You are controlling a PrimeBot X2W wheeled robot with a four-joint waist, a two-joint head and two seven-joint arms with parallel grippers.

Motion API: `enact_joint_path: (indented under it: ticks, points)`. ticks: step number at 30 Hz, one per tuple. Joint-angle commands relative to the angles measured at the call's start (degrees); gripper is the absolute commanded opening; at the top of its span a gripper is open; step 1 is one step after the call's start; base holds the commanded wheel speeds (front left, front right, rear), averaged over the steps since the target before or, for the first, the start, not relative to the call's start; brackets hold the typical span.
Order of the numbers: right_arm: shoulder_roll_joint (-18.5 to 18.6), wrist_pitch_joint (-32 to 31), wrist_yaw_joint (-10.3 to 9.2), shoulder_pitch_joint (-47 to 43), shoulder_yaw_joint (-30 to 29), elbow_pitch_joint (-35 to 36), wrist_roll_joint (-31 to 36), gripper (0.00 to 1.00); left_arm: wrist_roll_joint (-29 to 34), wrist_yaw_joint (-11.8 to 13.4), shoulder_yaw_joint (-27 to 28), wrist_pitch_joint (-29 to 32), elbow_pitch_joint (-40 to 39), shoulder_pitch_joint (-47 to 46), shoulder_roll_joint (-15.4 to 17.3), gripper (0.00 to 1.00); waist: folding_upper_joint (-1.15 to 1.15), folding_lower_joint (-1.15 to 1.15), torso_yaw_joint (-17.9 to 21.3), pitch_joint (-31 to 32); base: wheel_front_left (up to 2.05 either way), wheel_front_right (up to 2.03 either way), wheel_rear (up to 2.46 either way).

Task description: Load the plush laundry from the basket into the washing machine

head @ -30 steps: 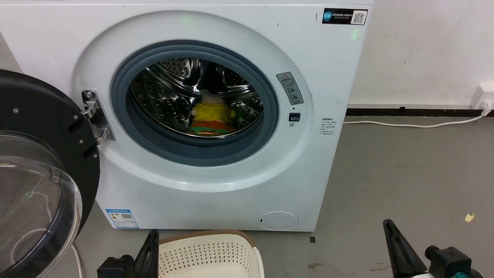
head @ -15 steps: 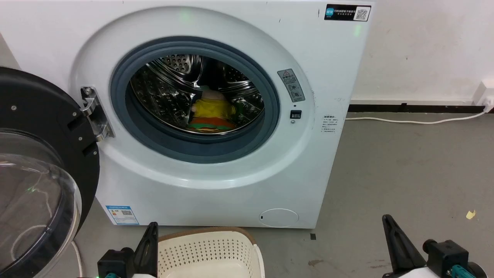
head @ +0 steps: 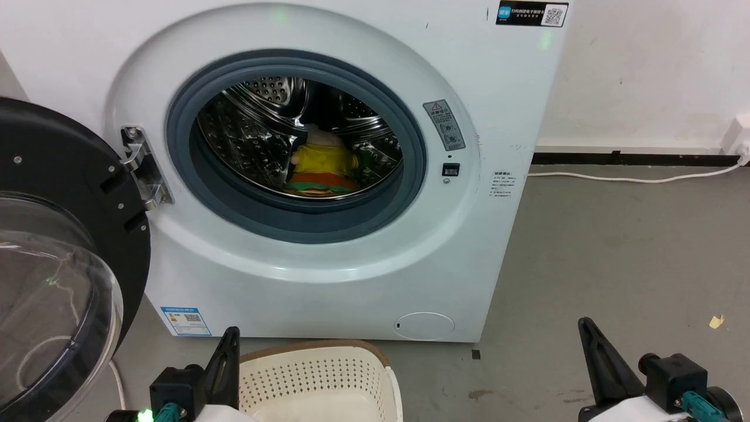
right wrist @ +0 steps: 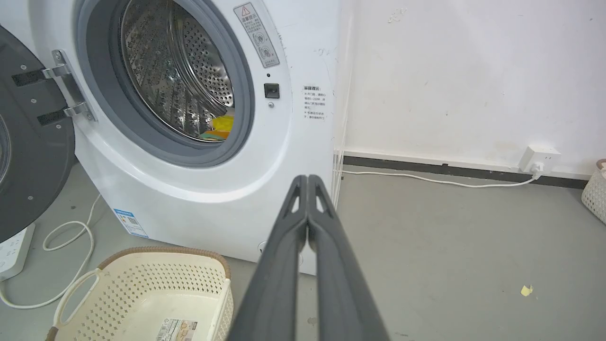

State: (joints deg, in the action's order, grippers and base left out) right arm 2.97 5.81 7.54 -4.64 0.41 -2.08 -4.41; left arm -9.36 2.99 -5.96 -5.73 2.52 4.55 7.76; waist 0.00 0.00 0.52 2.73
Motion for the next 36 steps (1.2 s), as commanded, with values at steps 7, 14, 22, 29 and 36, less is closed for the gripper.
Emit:
enact_joint_path:
  ticks: [7, 14, 22, 29, 36]
  points:
    - [-0.1, -1.1, -0.04, 1.5, -0.2, 0.6, 1.0, 0.00, 2.0, -0.6, 1.3, 1.0, -0.7, -1.4, -1.1, 0.00, 0.00, 0.00, -0.1, -0.4, 0.00, 0.00, 0.00]
    - [-0.1, -1.9, -0.04, 2.1, -0.2, 0.9, 1.6, 0.00, 3.3, -1.0, 2.1, 1.8, -1.0, -2.0, -1.8, 0.00, 0.00, 0.00, -0.2, -0.8, 0.00, 0.00, 0.00]
    - [-0.1, -2.7, -0.04, 2.6, -0.2, 1.1, 2.2, 0.00, 4.6, -1.4, 2.9, 2.7, -1.3, -2.5, -2.4, 0.00, 0.00, 0.00, -0.2, -1.2, 0.00, 0.00, 0.00]
    - [-0.1, -3.5, -0.05, 3.1, -0.3, 1.4, 2.8, 0.00, 5.8, -1.9, 3.7, 3.5, -1.6, -3.1, -3.1, 0.00, 0.00, 0.00, -0.3, -1.6, 0.00, 0.00, 0.00]
    - [-0.1, -4.4, -0.05, 3.7, -0.3, 1.6, 3.4, 0.00, 7.1, -2.3, 4.5, 4.3, -2.0, -3.6, -3.7, 0.00, 0.00, 0.00, -0.4, -2.0, 0.00, 0.00, 0.00]
